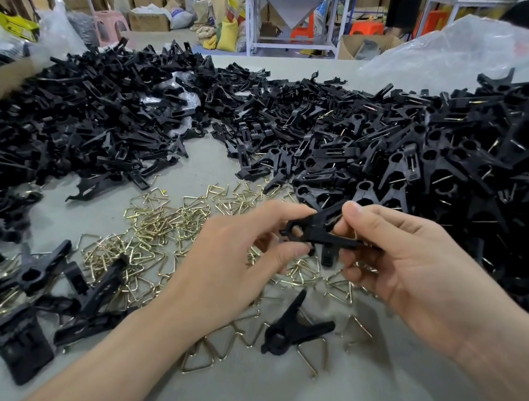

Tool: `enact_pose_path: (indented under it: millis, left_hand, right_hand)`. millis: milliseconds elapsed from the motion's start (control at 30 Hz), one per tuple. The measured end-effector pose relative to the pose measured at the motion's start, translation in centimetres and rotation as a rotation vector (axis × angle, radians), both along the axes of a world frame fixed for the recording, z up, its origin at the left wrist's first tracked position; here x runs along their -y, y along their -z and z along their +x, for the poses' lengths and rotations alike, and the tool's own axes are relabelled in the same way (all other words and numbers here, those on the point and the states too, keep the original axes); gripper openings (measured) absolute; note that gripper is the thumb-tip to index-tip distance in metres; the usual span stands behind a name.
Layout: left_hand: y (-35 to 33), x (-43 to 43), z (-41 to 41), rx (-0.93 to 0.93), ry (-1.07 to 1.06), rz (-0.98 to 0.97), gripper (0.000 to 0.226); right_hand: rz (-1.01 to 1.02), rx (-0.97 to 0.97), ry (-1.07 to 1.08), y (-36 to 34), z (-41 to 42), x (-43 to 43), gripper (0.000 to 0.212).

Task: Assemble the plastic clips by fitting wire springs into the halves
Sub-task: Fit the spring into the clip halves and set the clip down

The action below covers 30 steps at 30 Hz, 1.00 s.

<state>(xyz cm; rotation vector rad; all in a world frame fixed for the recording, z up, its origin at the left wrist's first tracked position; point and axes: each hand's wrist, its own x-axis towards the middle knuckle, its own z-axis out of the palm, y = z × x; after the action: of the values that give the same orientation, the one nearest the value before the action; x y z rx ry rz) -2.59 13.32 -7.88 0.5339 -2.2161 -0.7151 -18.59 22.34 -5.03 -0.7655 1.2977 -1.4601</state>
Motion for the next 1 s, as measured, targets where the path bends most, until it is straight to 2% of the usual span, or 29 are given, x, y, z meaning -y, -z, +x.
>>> enact_pose_path:
  millis: [100, 233, 367, 433, 533, 800, 933, 1000]
  left_hand:
    - [-0.1, 0.0, 0.0, -0.012, 0.006, -0.005, 0.032]
    - [-0.7, -0.3, -0.2, -0.072, 0.024, -0.007, 0.032]
    - [-0.9, -0.9, -0.5, -0.095, 0.029, -0.08, 0.027]
    - [-1.0, -1.2, -0.6, -0.055, 0.017, -0.156, 0.024]
    - [-0.9, -1.2, -0.6, -0.021, 0.016, -0.197, 0.022]
    - [-0.8, -1.1, -0.5, 0.002, 0.018, -0.22, 0.024]
    - [-0.8, -1.0, -0.5, -0.009, 0.005, -0.226, 0.024]
    - [-0.8, -1.0, -0.6, -0.007, -0.001, -0.239, 0.025]
  right_hand:
    - [0.012, 0.06, -0.066, 0.0, -0.5, 0.1, 0.019]
    - [0.038, 0.284, -0.198, 0.2, -0.7, 0.0, 0.024]
    - [-0.008, 0.444, -0.396, 0.7, 0.3, -0.4, 0.064]
    - [-0.034, 0.409, -0.404, 0.8, 0.9, -0.4, 0.064]
    - [-0.062, 0.313, -0.376, 0.7, 1.4, -0.2, 0.043]
    - [-0.085, 0.227, -0.393, 0.7, 0.9, -0.1, 0.048]
    - [-0.079, 0.21, -0.363, 0.8, 0.9, 0.1, 0.036]
    - [-0.052, 0.209, -0.346, 0.9, 1.0, 0.1, 0.04]
